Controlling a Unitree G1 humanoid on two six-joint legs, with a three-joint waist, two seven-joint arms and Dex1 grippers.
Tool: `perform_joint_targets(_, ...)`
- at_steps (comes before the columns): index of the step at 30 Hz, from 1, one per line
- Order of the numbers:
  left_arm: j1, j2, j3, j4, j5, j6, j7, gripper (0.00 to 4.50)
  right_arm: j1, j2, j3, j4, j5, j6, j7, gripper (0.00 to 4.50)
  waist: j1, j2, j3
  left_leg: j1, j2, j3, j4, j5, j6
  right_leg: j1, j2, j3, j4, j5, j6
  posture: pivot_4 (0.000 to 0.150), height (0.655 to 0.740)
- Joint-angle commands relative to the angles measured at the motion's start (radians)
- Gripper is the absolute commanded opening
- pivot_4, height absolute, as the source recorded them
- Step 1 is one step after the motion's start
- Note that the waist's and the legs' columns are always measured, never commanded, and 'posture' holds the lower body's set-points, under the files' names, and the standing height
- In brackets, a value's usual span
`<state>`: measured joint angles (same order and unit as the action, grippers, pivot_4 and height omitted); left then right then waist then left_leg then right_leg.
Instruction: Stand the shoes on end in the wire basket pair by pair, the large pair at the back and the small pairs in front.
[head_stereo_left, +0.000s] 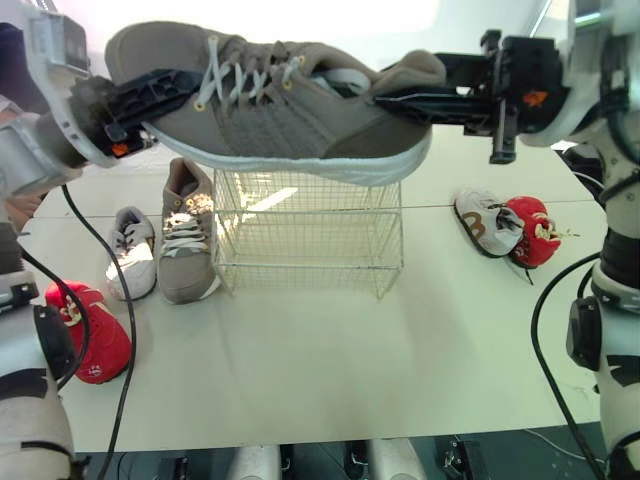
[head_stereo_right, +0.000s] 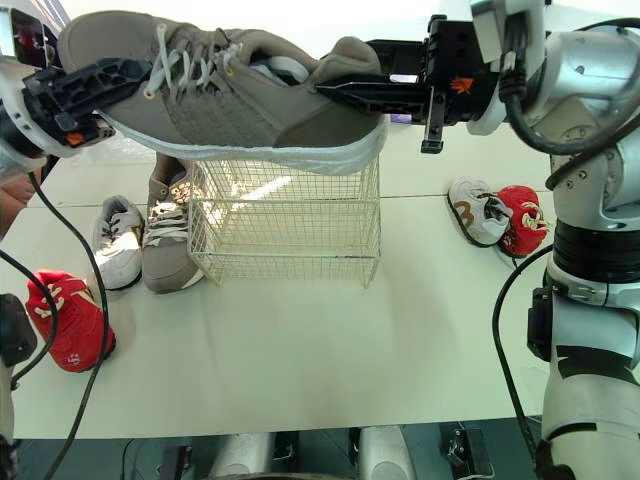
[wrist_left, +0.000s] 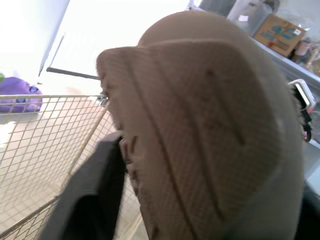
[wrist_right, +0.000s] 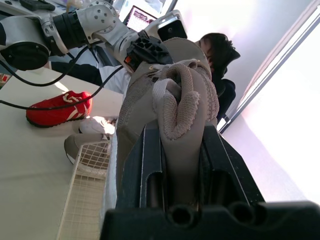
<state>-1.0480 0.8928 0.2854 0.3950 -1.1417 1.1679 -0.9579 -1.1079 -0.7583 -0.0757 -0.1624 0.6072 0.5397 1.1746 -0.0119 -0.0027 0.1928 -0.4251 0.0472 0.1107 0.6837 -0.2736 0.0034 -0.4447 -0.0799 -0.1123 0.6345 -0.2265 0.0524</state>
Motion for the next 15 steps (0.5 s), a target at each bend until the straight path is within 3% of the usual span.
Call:
perform_joint_targets(1,-0.019,-0.019,0.078,-0.048,-0.044,0.028,0.025,1.31,-0.002,0.014,-0.05,-0.029,0.044,0.016,-0.054,0.28,0.0,0.0,0.0,0.0,0.0,0.0,0.0,0.0,0.0,0.0,0.0,0.0,0.0,0.0,0.0,0.15,0.74)
perform_joint_targets(2,-0.01,-0.033,0.107,-0.06,-0.056,0.028,0.063,0.99,0.008,0.024,-0.072,-0.025,0.057,0.038,-0.095,0.75,0.0,-0.001,0.0,0.0,0.0,0.0,0.0,0.0,0.0,0.0,0.0,0.0,0.0,0.0,0.0,0.15,0.74)
perform_joint_targets(5,0.021,-0.076,0.206,-0.113,-0.111,0.033,0.172,0.98,0.055,0.04,-0.145,-0.01,0.097,0.089,-0.192,2.23,0.002,-0.002,-0.001,0.0,0.0,0.0,0.001,0.0,0.0,0.001,-0.001,0.0,0.001,0.0,0.0,0.15,0.74)
perform_joint_targets(9,0.074,-0.206,0.39,-0.257,-0.269,-0.059,0.472,0.98,0.194,0.124,-0.365,0.009,0.29,0.22,-0.444,4.39,0.005,-0.007,-0.002,0.0,0.0,-0.002,0.002,0.0,0.0,0.002,-0.002,0.0,0.001,0.0,0.0,0.15,0.74)
perform_joint_targets(12,0.111,-0.308,0.453,-0.384,-0.352,-0.164,0.645,0.98,0.269,0.26,-0.476,-0.011,0.443,0.25,-0.679,4.48,0.003,-0.008,-0.002,0.001,0.0,-0.002,0.002,0.0,0.0,0.003,-0.003,0.001,0.001,0.001,0.0,0.15,0.74)
perform_joint_targets(15,0.148,-0.425,0.457,-0.511,-0.374,-0.293,0.749,0.98,0.363,0.428,-0.487,-0.081,0.614,0.26,-0.84,4.48,0.001,-0.007,-0.002,0.004,0.0,-0.003,0.001,0.001,-0.002,0.005,-0.003,0.001,0.003,0.001,0.0,0.15,0.74)
